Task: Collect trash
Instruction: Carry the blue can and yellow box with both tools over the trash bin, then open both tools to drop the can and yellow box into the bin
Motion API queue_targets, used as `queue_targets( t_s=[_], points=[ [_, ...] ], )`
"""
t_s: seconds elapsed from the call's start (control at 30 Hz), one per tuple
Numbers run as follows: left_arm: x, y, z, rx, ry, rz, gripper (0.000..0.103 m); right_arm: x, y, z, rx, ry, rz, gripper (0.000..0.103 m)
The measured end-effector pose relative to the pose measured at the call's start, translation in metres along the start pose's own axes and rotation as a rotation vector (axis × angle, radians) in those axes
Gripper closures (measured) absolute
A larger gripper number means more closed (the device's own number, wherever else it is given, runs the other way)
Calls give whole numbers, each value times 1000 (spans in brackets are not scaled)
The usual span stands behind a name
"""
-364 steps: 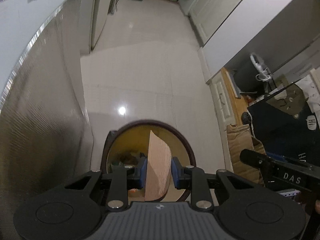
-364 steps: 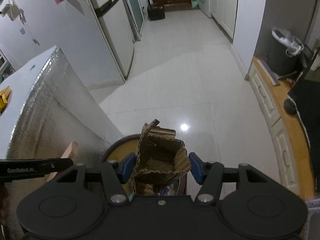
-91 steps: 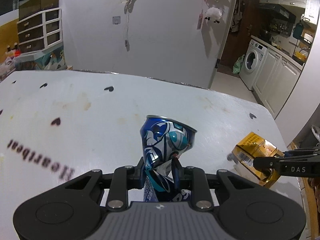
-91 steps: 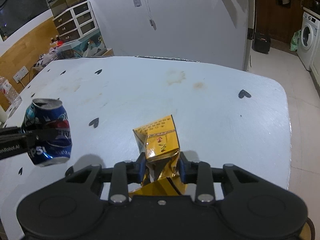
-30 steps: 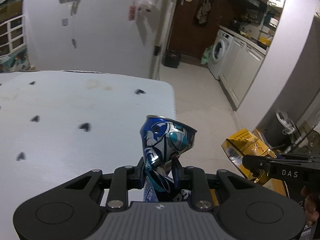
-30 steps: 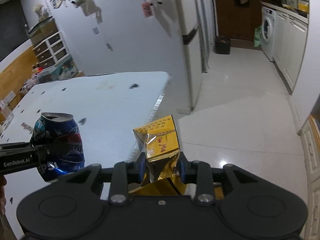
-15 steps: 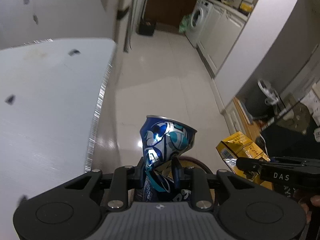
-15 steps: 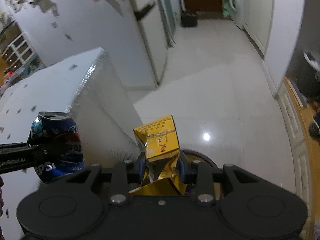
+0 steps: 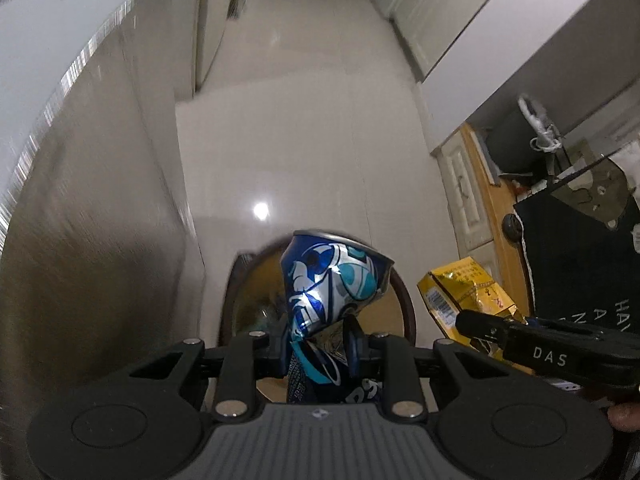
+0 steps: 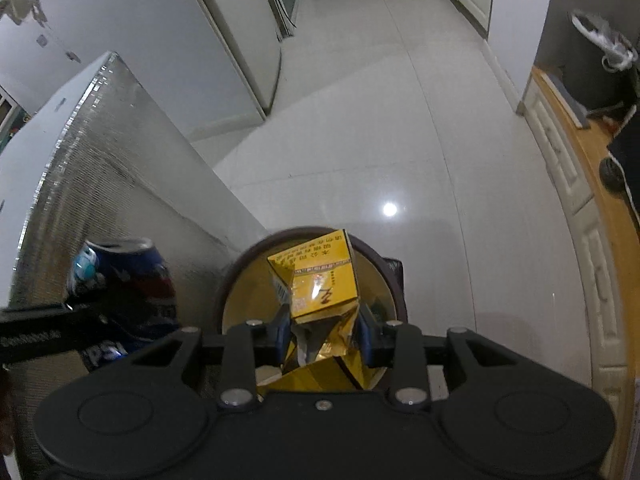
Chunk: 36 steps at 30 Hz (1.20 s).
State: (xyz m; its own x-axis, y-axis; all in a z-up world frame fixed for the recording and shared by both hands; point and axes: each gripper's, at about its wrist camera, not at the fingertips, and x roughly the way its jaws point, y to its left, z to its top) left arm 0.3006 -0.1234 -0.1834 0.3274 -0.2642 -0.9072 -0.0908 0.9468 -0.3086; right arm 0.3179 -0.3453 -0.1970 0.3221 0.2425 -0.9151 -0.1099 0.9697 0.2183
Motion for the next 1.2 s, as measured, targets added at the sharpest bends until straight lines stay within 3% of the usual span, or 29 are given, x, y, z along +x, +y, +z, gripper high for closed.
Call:
queue_targets(
  t_s=[0.23, 0.53, 0.73, 1.03, 1.2],
  points=[
    [43, 6, -15, -143, 92, 26, 75, 20, -10, 4, -5, 38, -4, 69],
    [93, 20, -31, -330, 144, 27, 74, 35, -14, 8, -27, 47, 5, 69],
    [109, 22, -36, -331, 164, 58, 58, 50, -17, 8, -40, 62, 20, 69],
    [102, 22, -37, -256, 155, 92, 57, 75, -14, 17, -48, 79, 64, 64],
    [92, 18, -30, -171, 133, 119, 53, 82, -15, 21, -32, 62, 76, 41]
  ],
)
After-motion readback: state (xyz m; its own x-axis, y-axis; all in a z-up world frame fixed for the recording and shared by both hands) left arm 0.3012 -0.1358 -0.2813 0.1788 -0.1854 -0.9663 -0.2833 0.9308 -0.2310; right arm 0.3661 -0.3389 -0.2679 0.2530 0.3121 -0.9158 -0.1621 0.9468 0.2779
